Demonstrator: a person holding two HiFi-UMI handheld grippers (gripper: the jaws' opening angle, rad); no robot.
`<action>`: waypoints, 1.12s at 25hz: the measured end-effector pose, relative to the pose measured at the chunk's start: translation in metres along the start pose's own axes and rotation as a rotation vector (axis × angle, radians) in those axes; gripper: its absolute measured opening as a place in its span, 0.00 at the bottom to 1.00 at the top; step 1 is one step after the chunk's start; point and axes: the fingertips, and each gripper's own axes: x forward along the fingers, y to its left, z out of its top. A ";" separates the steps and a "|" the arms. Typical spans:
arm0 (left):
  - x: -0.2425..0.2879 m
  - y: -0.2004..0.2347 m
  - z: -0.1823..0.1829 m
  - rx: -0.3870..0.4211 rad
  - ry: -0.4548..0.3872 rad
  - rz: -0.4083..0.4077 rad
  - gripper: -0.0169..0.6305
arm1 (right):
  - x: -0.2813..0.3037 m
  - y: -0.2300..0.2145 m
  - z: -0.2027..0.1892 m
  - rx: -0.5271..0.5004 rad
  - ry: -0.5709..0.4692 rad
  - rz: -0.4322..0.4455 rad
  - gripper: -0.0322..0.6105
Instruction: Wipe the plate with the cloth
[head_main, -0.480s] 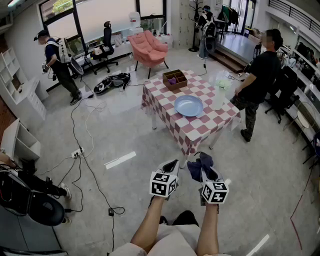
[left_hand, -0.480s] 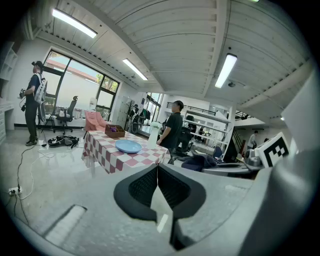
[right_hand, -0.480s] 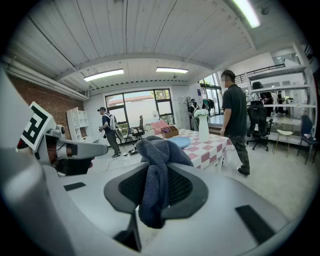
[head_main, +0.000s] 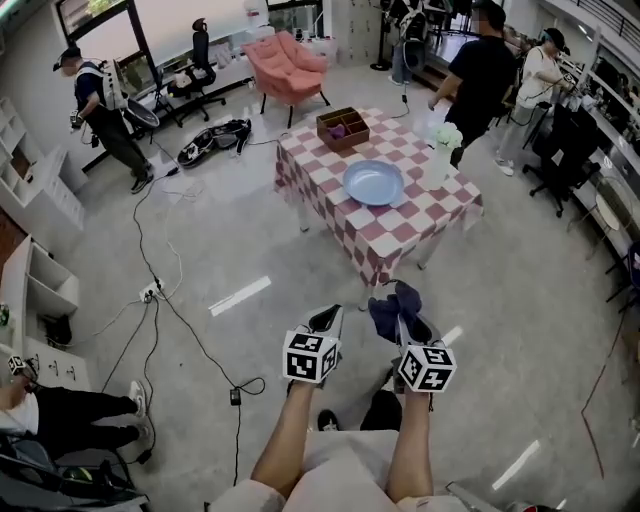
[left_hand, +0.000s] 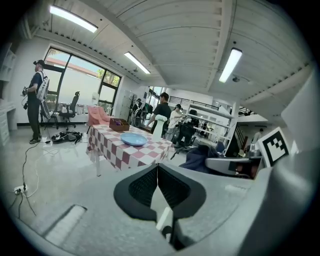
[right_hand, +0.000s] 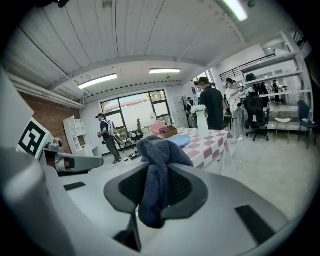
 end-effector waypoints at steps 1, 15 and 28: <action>0.004 0.002 0.000 -0.004 0.005 0.003 0.04 | 0.003 -0.003 -0.001 0.003 0.007 0.000 0.19; 0.121 0.019 0.058 -0.015 -0.006 0.054 0.04 | 0.098 -0.079 0.066 -0.074 0.024 0.057 0.19; 0.230 0.017 0.093 -0.039 0.024 0.173 0.04 | 0.186 -0.155 0.117 -0.116 0.088 0.217 0.19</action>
